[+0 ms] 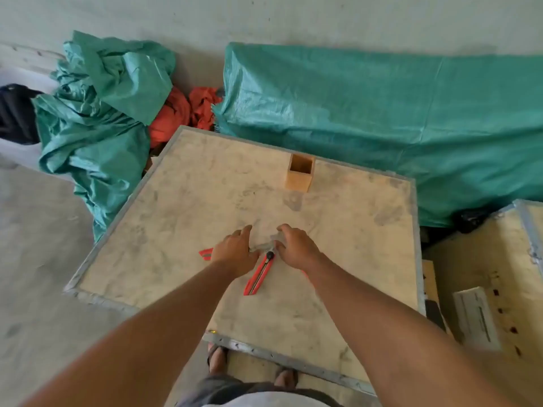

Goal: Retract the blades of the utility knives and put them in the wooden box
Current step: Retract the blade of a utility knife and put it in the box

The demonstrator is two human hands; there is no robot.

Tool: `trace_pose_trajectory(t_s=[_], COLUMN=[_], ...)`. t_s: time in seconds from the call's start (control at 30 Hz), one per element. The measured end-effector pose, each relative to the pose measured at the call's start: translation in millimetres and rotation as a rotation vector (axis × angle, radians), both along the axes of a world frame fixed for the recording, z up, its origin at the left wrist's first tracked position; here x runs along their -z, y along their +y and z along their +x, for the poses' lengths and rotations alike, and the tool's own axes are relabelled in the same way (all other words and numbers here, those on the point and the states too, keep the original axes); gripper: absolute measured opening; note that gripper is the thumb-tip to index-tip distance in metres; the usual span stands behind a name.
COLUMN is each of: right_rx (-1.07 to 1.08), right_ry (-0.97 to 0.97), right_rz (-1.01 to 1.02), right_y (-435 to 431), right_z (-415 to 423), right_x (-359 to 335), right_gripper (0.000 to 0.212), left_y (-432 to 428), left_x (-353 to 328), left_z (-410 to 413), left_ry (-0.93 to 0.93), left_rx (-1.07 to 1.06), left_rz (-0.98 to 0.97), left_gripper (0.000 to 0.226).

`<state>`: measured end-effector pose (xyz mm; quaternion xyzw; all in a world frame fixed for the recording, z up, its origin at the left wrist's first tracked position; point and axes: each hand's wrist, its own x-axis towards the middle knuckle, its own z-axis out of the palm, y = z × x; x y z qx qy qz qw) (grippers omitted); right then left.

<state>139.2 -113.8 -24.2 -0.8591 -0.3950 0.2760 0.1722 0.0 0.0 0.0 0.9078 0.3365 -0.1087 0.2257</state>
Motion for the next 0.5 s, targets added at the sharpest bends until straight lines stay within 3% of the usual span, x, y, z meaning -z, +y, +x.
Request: trace_pose_trajectory(t_s=[0.3, 0.5], right_rx=[0.134, 0.327], right_ry=[0.161, 0.213], right_rz=[-0.002, 0.085], right_y=[-7, 1], right_z=[-32, -39], right_x=[43, 59], right_gripper=[0.040, 0.034], left_y=[-41, -44], left_x=[60, 72], left_z=[-24, -25], left_ry=[0.079, -0.025], left_rx=[-0.069, -0.146], left_rz=[-0.135, -0.198], left_gripper=[0.051, 0.025])
